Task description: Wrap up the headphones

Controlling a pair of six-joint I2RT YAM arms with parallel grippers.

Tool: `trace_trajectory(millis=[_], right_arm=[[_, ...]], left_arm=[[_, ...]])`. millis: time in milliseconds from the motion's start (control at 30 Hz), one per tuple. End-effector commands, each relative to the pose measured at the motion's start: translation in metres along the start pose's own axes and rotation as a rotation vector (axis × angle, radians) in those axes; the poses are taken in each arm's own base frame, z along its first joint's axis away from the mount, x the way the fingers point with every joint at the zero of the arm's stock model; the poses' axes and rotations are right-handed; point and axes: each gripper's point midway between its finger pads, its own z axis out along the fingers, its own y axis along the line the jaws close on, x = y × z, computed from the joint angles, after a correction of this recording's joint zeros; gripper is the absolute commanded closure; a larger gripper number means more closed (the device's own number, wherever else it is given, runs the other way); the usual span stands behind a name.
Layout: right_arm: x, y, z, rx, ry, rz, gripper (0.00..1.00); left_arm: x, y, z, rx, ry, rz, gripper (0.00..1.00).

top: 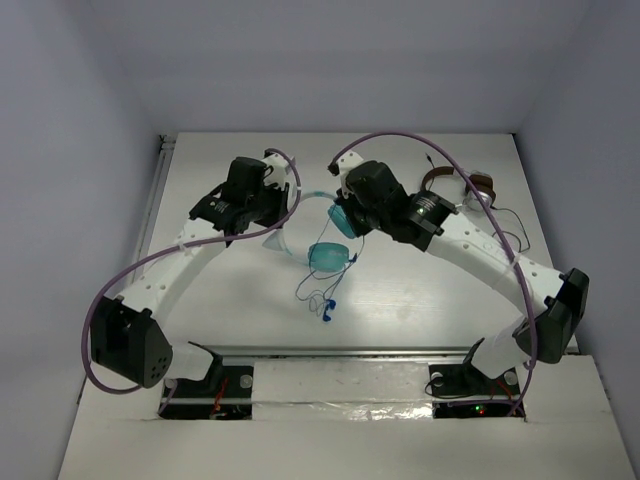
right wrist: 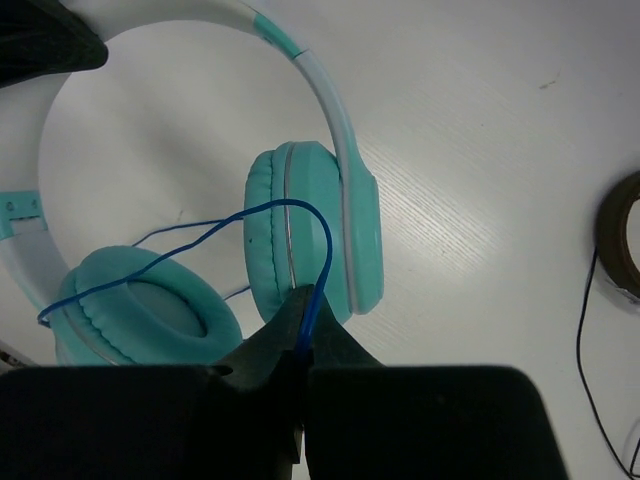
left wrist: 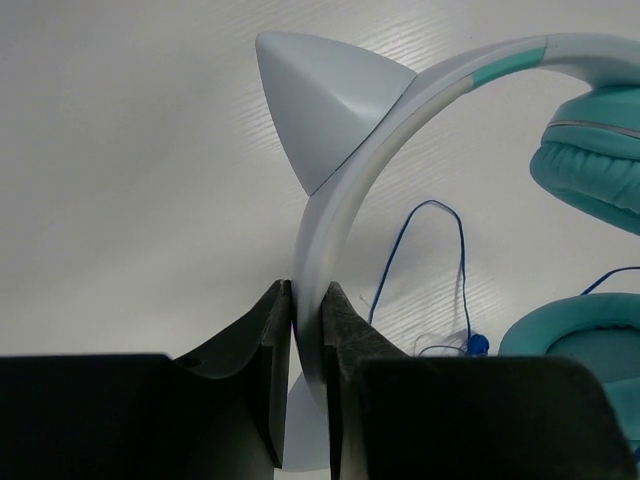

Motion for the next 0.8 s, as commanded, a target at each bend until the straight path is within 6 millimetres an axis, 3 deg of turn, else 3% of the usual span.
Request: trace_trajectory(millis=[0,233,500,600,700,767], right_arm=[[-0.031,-0.013,0.002,0.08,-0.103,0.001,1.0],[-0.053,-0.035,-0.014,0.187,-0.17,0.016,1.0],[-0.057,-0.032,-0.018,0.159,-0.184,-0.003,1.0],[-0.054,-0.038,-0.017,0.195,-0.188,-0.003,1.0],[-0.041,-0.043,-0.009,0.219,-0.162,0.007,1.0],[-0.043,-0.047,-0.009,0.221,-0.192,0.03,1.0]], left_arm=[[-0.017,-0.042,-0.007,0.2,-0.062,0.034,1.0],[-0.011,-0.04,-0.001,0.194,-0.039,0.025,1.0],[-0.004,-0.026,0.009,0.117,-0.008,0.006,1.0],[-0.008,-0.044,0.001,0.219,-0.026,0.019,1.0],[-0.015,-0.048,-0.007,0.234,-0.063,0.026,1.0],[-0.016,-0.053,-0.009,0.264,-0.069,0.028,1.0]])
